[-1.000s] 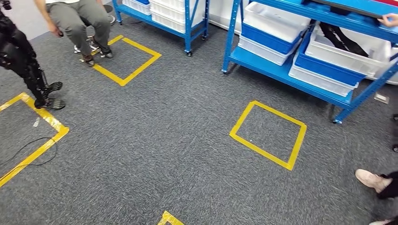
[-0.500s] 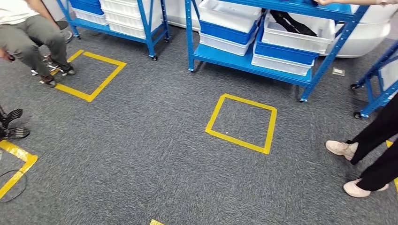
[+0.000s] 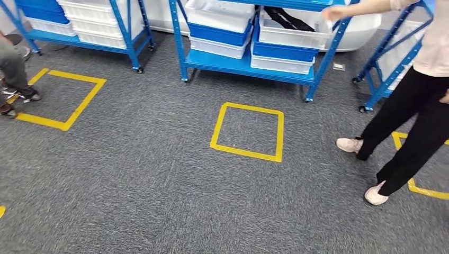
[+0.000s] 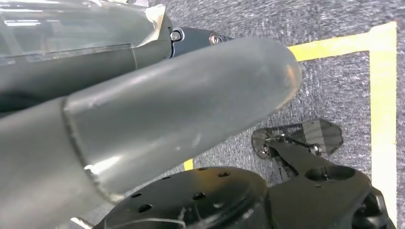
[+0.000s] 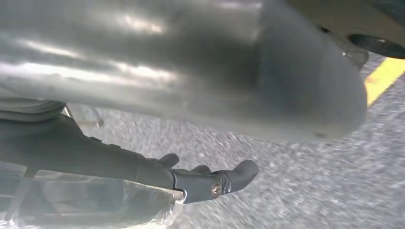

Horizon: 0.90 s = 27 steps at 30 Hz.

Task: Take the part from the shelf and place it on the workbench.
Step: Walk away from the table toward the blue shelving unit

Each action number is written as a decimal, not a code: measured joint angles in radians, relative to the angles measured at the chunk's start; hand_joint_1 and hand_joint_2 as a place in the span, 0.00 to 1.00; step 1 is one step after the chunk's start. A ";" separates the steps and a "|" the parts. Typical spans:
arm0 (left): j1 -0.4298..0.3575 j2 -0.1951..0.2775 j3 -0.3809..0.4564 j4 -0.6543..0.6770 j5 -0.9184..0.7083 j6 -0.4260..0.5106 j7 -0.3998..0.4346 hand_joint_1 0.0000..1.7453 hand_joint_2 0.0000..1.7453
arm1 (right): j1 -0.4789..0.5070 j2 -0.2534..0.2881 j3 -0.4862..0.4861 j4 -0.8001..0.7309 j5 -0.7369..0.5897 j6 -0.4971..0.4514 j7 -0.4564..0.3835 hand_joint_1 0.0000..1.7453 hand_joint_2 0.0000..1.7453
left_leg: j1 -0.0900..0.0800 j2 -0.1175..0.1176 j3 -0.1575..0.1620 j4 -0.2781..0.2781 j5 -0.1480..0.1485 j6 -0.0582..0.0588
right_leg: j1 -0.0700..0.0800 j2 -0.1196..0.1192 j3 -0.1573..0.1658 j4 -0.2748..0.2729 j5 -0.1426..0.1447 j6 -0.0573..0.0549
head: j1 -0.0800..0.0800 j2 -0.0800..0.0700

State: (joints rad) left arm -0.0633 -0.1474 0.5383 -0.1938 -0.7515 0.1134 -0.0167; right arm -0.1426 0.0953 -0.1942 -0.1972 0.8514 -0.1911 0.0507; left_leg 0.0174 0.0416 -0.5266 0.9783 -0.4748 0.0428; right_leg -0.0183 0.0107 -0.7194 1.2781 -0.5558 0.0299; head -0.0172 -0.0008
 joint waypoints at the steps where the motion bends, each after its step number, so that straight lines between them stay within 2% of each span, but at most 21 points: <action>1: 0.000 0.000 0.000 0.000 0.000 0.000 0.000 0.00 0.00 | 0.002 -0.001 0.000 0.000 0.000 0.000 0.000 0.00 0.00 | 0.001 0.012 0.001 0.000 -0.001 -0.002 | -0.002 -0.007 0.024 -0.040 0.018 0.010 | 0.000 0.000; 2: 0.000 -0.001 0.000 0.000 0.000 0.000 0.000 0.00 0.00 | 0.002 -0.002 0.000 0.000 0.000 0.000 0.000 0.00 0.00 | 0.001 0.024 0.003 0.001 -0.003 -0.006 | -0.005 -0.024 0.066 -0.112 0.044 0.019 | 0.001 0.000; 3: 0.000 -0.001 0.000 0.000 0.000 0.000 0.000 0.00 0.00 | 0.001 -0.002 0.000 0.000 0.000 0.000 0.000 0.00 0.00 | 0.000 0.034 0.006 0.002 -0.007 -0.011 | -0.005 -0.047 0.107 -0.185 0.066 0.023 | 0.003 0.000; 4: 0.000 -0.002 0.000 0.000 0.000 0.000 0.000 0.00 0.00 | -0.002 -0.003 0.000 0.000 0.000 0.000 0.000 0.00 0.00 | -0.003 0.044 0.010 0.003 -0.011 -0.017 | -0.002 -0.066 0.141 -0.245 0.084 0.022 | 0.003 0.000; 5: -0.001 -0.002 0.000 0.000 0.000 0.000 0.000 0.00 0.00 | -0.004 -0.003 0.000 0.000 0.000 0.000 0.000 0.00 0.00 | -0.005 0.054 0.013 0.003 -0.015 -0.024 | 0.001 -0.077 0.158 -0.277 0.092 0.016 | 0.003 0.000; 7: -0.004 -0.002 0.000 0.000 0.000 0.000 0.000 0.00 0.00 | -0.005 -0.003 0.000 0.000 0.000 0.000 0.000 0.00 0.00 | -0.006 0.073 0.023 0.001 -0.020 -0.038 | 0.008 -0.064 0.158 -0.285 0.095 -0.001 | 0.001 0.000; 8: -0.006 -0.002 0.000 0.000 0.000 0.000 0.000 0.00 0.00 | -0.003 -0.004 0.000 0.000 0.000 0.000 0.000 0.00 0.00 | -0.003 0.075 0.027 0.003 -0.024 -0.044 | 0.001 -0.052 0.158 -0.286 0.097 -0.009 | -0.001 0.000; 9: -0.007 -0.002 0.000 -0.001 0.000 0.000 0.000 0.00 0.00 | -0.002 -0.004 0.000 0.000 0.000 0.000 0.000 0.00 0.00 | 0.000 0.066 0.028 0.009 -0.032 -0.050 | -0.003 -0.042 0.160 -0.288 0.098 -0.016 | -0.002 0.000; 10: -0.007 -0.002 0.000 -0.001 0.000 0.000 0.000 0.00 0.00 | -0.002 -0.003 0.000 0.000 0.000 0.000 0.000 0.00 0.00 | 0.003 0.042 0.016 0.040 -0.056 -0.055 | -0.008 -0.031 0.163 -0.290 0.101 -0.025 | -0.006 0.000; 12: -0.006 -0.002 0.000 -0.001 0.000 0.000 0.000 0.00 0.00 | -0.003 -0.002 0.000 0.000 0.000 0.000 0.000 0.00 0.00 | 0.006 -0.011 -0.022 0.129 -0.112 -0.059 | -0.010 -0.015 0.164 -0.290 0.105 -0.036 | -0.013 0.000; 13: -0.005 -0.002 0.000 -0.001 0.000 0.000 0.000 0.00 0.00 | -0.003 -0.002 0.000 0.000 0.000 0.000 0.000 0.00 0.00 | 0.007 -0.028 -0.045 0.177 -0.140 -0.059 | -0.009 -0.008 0.163 -0.290 0.106 -0.040 | -0.014 0.000; 15: -0.003 -0.001 0.000 0.000 0.000 0.000 0.000 0.00 0.00 | -0.002 -0.001 0.000 0.000 0.000 0.000 0.000 0.00 0.00 | 0.007 -0.037 -0.091 0.263 -0.164 -0.060 | -0.004 0.012 0.163 -0.289 0.106 -0.040 | -0.014 0.000; 16: -0.001 -0.001 0.000 0.000 0.000 0.000 0.000 0.00 0.00 | 0.000 -0.001 0.000 0.000 0.000 0.000 0.000 0.00 0.00 | 0.007 -0.040 -0.107 0.285 -0.159 -0.060 | -0.002 0.026 0.164 -0.289 0.106 -0.040 | -0.014 0.000; 17: 0.000 -0.001 0.000 0.000 0.000 0.000 0.001 0.00 0.00 | 0.000 -0.001 0.000 0.000 0.000 0.000 0.000 0.00 0.00 | 0.007 -0.044 -0.109 0.274 -0.136 -0.058 | 0.000 0.042 0.165 -0.288 0.105 -0.040 | -0.013 0.000; 18: 0.000 -0.001 0.000 0.000 0.000 0.000 0.001 0.00 0.00 | 0.000 0.000 0.000 0.000 0.000 0.000 0.000 0.00 0.00 | 0.007 -0.052 -0.086 0.214 -0.094 -0.055 | 0.000 0.057 0.166 -0.286 0.105 -0.040 | -0.014 0.000; 20: 0.000 0.000 0.000 0.000 0.000 -0.001 -0.003 0.00 0.00 | -0.001 0.001 0.000 0.000 -0.001 0.000 0.000 0.00 0.00 | 0.009 -0.091 -0.033 0.082 -0.027 -0.046 | 0.003 0.083 0.164 -0.282 0.105 -0.037 | -0.014 0.000; 22: -0.001 0.002 0.000 0.000 0.000 -0.002 -0.015 0.00 0.00 | -0.002 0.002 0.000 0.000 -0.001 0.001 0.000 0.00 0.00 | 0.007 -0.115 -0.012 0.029 -0.014 -0.039 | 0.005 0.101 0.156 -0.280 0.106 -0.029 | -0.013 0.000; 23: -0.002 0.003 0.000 0.000 0.000 -0.002 -0.023 0.00 0.00 | 0.000 0.002 -0.001 0.000 0.000 -0.002 0.000 0.00 0.00 | 0.004 -0.108 -0.011 0.025 -0.014 -0.034 | 0.005 0.108 0.152 -0.281 0.108 -0.023 | -0.013 0.000; 24: -0.003 0.003 0.000 -0.001 0.000 -0.001 -0.029 0.00 0.00 | 0.002 0.002 -0.001 0.000 0.002 -0.006 0.001 0.00 0.00 | 0.003 -0.099 -0.010 0.020 -0.010 -0.027 | 0.006 0.111 0.148 -0.281 0.109 -0.016 | -0.013 0.000; 25: -0.004 0.002 0.001 -0.001 0.002 -0.001 -0.036 0.00 0.00 | 0.004 0.001 -0.002 0.000 0.005 -0.011 0.003 0.00 0.00 | 0.003 -0.091 -0.007 0.013 -0.005 -0.019 | 0.007 0.101 0.143 -0.275 0.107 -0.011 | -0.013 0.000; 27: -0.004 0.001 0.004 -0.001 0.008 -0.003 -0.054 0.00 0.00 | 0.002 0.000 -0.002 0.000 0.012 -0.019 0.010 0.00 0.00 | 0.004 -0.075 -0.002 -0.003 -0.003 -0.001 | 0.008 0.054 0.105 -0.208 0.076 -0.010 | -0.008 0.000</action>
State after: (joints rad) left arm -0.0669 -0.1465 0.5421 -0.1948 -0.7434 0.1104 -0.0710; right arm -0.1403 0.0957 -0.1967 -0.1972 0.8635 -0.2100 0.0606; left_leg 0.0218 -0.0333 -0.5288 0.9756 -0.4774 0.0413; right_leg -0.0101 0.0646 -0.6146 1.0703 -0.4796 0.0199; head -0.0252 -0.0008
